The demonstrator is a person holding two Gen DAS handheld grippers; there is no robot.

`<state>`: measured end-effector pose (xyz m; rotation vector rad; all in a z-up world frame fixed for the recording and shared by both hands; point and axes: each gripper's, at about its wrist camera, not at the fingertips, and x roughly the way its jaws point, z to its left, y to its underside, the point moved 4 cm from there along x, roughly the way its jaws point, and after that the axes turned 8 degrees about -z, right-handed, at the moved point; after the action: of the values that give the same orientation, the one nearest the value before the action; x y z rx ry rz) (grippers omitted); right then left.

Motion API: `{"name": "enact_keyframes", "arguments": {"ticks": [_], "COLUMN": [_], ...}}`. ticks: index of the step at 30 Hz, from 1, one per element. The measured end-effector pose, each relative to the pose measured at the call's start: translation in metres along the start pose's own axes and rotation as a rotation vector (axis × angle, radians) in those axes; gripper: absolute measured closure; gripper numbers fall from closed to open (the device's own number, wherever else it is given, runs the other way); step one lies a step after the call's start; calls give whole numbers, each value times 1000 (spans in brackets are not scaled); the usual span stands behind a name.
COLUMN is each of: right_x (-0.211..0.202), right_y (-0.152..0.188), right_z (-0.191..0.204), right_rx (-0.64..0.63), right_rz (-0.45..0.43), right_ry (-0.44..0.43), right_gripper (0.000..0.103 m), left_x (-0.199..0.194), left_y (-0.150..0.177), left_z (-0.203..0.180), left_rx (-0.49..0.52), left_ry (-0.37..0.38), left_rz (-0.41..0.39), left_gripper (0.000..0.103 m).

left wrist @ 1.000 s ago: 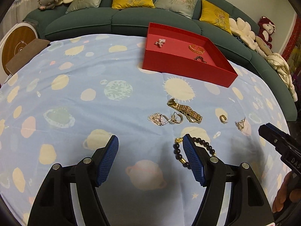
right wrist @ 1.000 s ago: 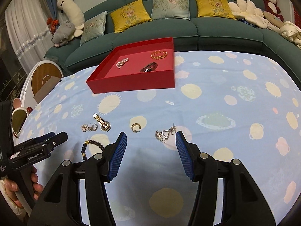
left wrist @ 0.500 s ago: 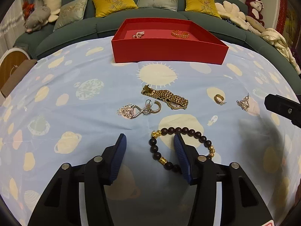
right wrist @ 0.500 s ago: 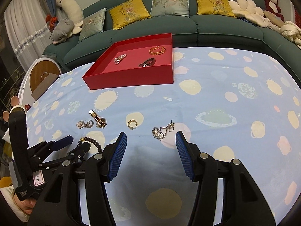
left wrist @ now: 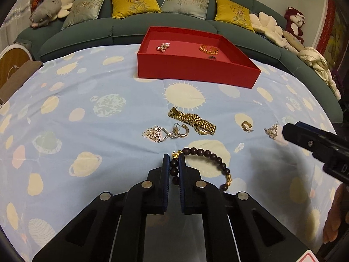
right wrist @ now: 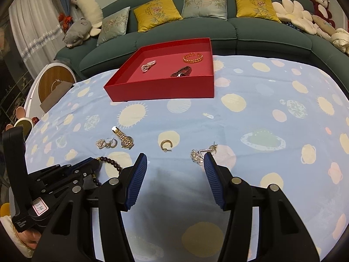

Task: Organize jewelry
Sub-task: 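Grasp the black beaded bracelet with the left tool and lift it, then close the right tool on the gold watch while the left tool holds the beaded bracelet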

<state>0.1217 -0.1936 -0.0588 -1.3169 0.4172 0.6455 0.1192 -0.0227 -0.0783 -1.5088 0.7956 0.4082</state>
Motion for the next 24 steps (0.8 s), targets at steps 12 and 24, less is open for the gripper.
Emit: {"name": "enact_keyframes", "arguments": {"ticks": [12,24], "right_x": [40,95], "right_y": [-3,8], "right_z": [76,88], "right_rx": [-190,-267], "right_rz": [35,101], "right_ry": [-116,-55], "right_gripper": [51,65], "left_x": [-49,-50], "left_y": [-27,-25], "left_z": [51,76], "left_rx": [-106,-139], "left_ry": [7,-14], "left_rz": [-85,-74], "left_gripper": [98,98]}}
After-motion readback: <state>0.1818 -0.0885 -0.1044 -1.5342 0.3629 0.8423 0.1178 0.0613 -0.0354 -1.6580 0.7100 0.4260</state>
